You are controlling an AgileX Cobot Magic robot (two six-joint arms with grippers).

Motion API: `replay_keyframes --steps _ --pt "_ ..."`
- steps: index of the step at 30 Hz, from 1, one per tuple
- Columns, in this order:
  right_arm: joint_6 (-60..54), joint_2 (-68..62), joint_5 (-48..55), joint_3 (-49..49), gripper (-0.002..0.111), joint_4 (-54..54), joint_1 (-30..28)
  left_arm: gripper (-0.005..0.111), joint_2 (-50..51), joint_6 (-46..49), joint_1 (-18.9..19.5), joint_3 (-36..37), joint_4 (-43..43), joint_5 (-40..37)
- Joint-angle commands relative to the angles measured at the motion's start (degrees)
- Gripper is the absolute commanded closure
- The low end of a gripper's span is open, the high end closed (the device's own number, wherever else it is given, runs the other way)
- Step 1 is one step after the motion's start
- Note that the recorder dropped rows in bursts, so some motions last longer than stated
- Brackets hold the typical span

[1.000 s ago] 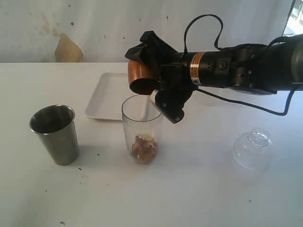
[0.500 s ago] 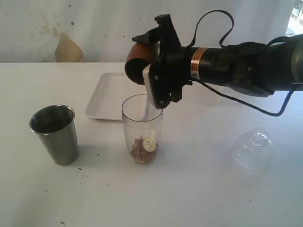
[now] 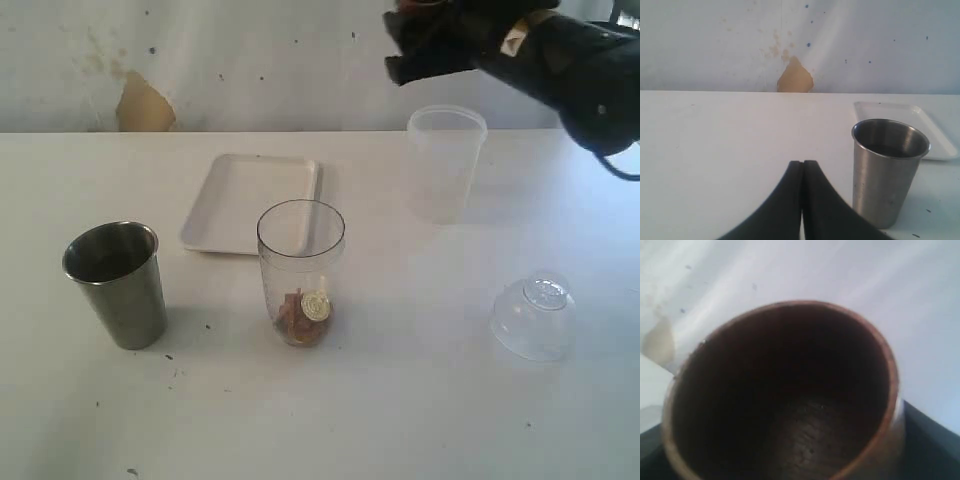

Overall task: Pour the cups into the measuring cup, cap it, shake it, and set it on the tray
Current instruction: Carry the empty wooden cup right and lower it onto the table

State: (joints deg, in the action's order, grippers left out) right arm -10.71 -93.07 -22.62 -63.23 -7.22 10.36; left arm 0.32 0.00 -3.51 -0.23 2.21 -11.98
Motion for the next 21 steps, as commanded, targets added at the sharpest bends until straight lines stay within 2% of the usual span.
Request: replay_keyframes --steps 1,9,17,21 --pt "0.6 0.9 5.4 0.0 0.108 8.8 -8.5 0.107 -0.3 0.0 -0.1 0.2 -0.2 0.7" --pt "5.5 -6.1 8.8 1.2 0.108 10.1 -21.6 0.107 -0.3 0.0 -0.1 0.2 -0.2 0.7" --pt "5.0 -18.1 5.4 1.7 0.108 5.3 -23.0 0.107 -0.3 0.0 -0.1 0.2 -0.2 0.7" --pt "12.4 -22.9 -1.4 1.7 0.108 -2.3 -23.0 0.107 -0.3 0.0 -0.1 0.2 -0.2 0.7"
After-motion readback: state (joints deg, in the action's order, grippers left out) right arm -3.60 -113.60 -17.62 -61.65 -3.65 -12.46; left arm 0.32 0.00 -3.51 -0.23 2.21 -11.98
